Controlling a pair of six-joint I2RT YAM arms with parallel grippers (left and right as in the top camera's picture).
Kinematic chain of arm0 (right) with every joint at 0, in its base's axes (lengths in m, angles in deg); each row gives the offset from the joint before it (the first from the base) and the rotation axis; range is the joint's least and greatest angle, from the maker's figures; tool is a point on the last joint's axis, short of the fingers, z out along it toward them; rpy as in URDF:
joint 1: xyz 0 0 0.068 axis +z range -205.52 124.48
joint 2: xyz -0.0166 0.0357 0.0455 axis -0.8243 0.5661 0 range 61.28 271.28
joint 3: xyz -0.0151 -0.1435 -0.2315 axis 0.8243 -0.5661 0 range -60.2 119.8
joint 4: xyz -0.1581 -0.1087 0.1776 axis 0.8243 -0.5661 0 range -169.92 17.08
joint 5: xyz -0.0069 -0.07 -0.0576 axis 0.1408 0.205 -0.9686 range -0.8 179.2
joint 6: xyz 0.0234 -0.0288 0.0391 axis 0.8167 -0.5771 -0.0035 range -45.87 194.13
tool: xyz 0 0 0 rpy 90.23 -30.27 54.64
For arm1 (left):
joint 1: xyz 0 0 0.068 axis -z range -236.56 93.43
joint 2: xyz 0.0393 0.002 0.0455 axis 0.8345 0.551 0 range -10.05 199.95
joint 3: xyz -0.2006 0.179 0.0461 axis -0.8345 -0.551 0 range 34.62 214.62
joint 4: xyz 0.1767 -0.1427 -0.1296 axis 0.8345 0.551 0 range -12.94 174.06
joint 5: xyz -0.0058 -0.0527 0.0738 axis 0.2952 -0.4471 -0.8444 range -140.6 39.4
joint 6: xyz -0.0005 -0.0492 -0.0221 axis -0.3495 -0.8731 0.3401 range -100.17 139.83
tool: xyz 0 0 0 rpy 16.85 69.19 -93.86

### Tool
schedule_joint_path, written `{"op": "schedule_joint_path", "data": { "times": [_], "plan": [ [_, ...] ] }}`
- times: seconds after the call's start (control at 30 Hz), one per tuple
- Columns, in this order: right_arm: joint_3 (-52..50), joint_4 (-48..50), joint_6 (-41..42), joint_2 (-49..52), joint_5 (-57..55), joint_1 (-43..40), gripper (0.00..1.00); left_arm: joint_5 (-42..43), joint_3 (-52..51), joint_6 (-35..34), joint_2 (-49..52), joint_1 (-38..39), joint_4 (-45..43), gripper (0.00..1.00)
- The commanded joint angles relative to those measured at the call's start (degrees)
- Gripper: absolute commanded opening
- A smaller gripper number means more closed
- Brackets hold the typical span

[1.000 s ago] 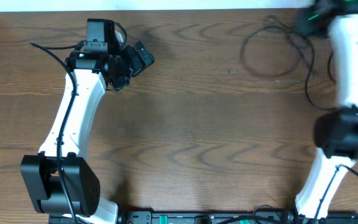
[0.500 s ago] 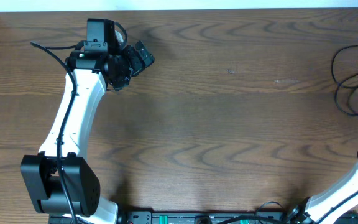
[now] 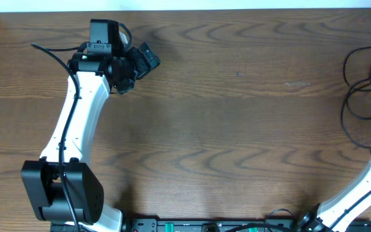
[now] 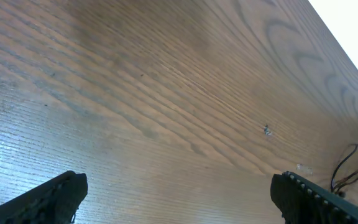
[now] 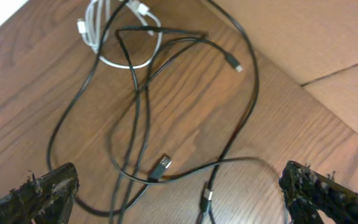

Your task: Untangle cables

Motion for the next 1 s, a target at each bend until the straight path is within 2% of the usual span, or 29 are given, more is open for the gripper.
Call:
{"op": "schedule_joint_path", "data": {
  "times": [0.0,0.17,0.27,0.43,0.73,0.97],
  "plan": [
    [0.1,-0.7,0.1,-2.1,6.8,0.7,0.99,-0.6,0.1,0.6,0.3,0.1,0.1,1.0],
    [0.1,-1.3,-7.1,-7.7,24.6,6.1,0.99,-0.6,0.1,0.6,0.3,0.1,0.1,1.0],
    [0.1,-3.5,-12.3,-13.0,33.9,12.5,0.99,-0.6,0.1,0.6,0.3,0.1,0.1,1.0],
    [0.1,-9.4,-15.1,-21.3,34.0,24.3,0.99,-0.6,0.1,0.6,0.3,0.1,0.1,1.0],
    [0.1,-22.0,-14.9,-29.7,34.2,38.9,0.99,-0.6,0.1,0.6,0.3,0.1,0.1,1.0],
    [0.0,-31.1,-14.9,-29.9,29.8,41.8,0.99,-0.6,0.1,0.6,0.3,0.1,0.1,1.0]
  ]
}}
